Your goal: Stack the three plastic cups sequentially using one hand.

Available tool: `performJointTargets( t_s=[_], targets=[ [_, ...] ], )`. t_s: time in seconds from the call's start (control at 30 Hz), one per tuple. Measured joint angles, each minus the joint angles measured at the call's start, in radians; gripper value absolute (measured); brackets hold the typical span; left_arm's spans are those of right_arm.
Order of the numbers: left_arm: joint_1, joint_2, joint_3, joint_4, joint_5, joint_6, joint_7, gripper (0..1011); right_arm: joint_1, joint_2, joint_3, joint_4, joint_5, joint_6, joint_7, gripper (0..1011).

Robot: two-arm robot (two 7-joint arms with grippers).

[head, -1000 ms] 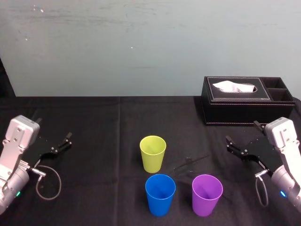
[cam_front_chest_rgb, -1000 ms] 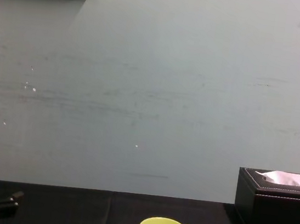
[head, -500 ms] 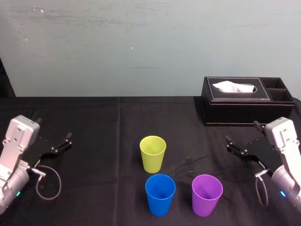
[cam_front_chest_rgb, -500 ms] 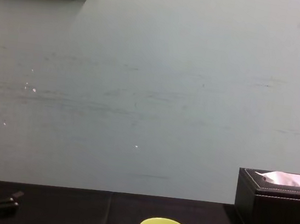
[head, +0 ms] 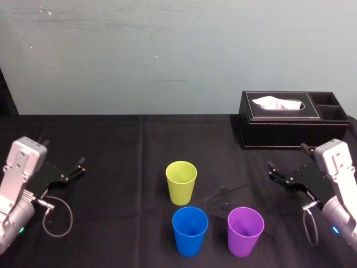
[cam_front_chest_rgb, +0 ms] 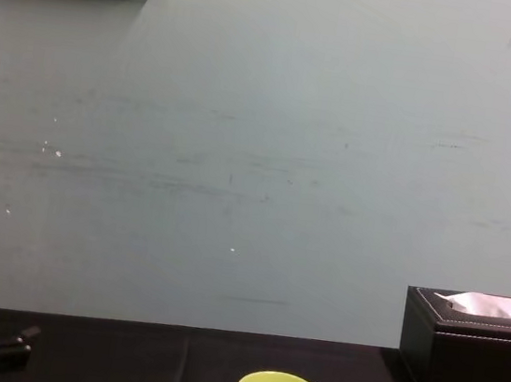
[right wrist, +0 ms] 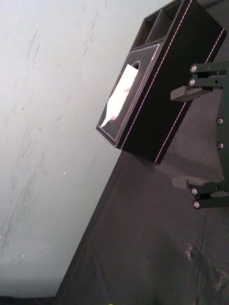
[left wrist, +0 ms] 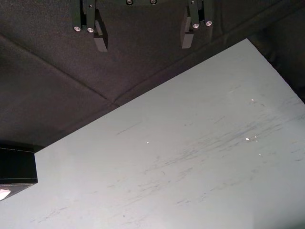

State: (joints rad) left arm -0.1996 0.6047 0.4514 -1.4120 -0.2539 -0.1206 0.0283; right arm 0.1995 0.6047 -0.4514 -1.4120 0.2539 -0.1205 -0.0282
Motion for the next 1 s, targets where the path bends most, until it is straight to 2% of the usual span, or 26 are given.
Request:
performJointTargets(
  t_s=[0.23,0.43,0.6,0.77,0.87,1.0],
  targets=[
    [0.000,0.000,0.000,0.000,0.000,0.000,0.000,1000,-0.001,-0.005,0.001,0.000,-0.005,0.001,0.000,1003],
    [0.000,0.000,0.000,0.000,0.000,0.000,0.000,1000,-0.032,-0.012,0.027,-0.021,0.005,0.000,0.006,1003],
    [0.000,0.000,0.000,0.000,0.000,0.000,0.000,1000,-0.079,0.003,0.060,-0.065,0.032,0.000,0.016,1003],
    [0.000,0.000,0.000,0.000,0.000,0.000,0.000,1000,-0.160,0.039,0.115,-0.149,0.101,0.042,0.049,1003],
    [0.000,0.000,0.000,0.000,0.000,0.000,0.000,1000,-0.195,0.061,0.133,-0.188,0.128,0.069,0.071,1003],
    [0.000,0.000,0.000,0.000,0.000,0.000,0.000,1000,-0.273,0.108,0.171,-0.265,0.188,0.127,0.118,1003]
  ],
)
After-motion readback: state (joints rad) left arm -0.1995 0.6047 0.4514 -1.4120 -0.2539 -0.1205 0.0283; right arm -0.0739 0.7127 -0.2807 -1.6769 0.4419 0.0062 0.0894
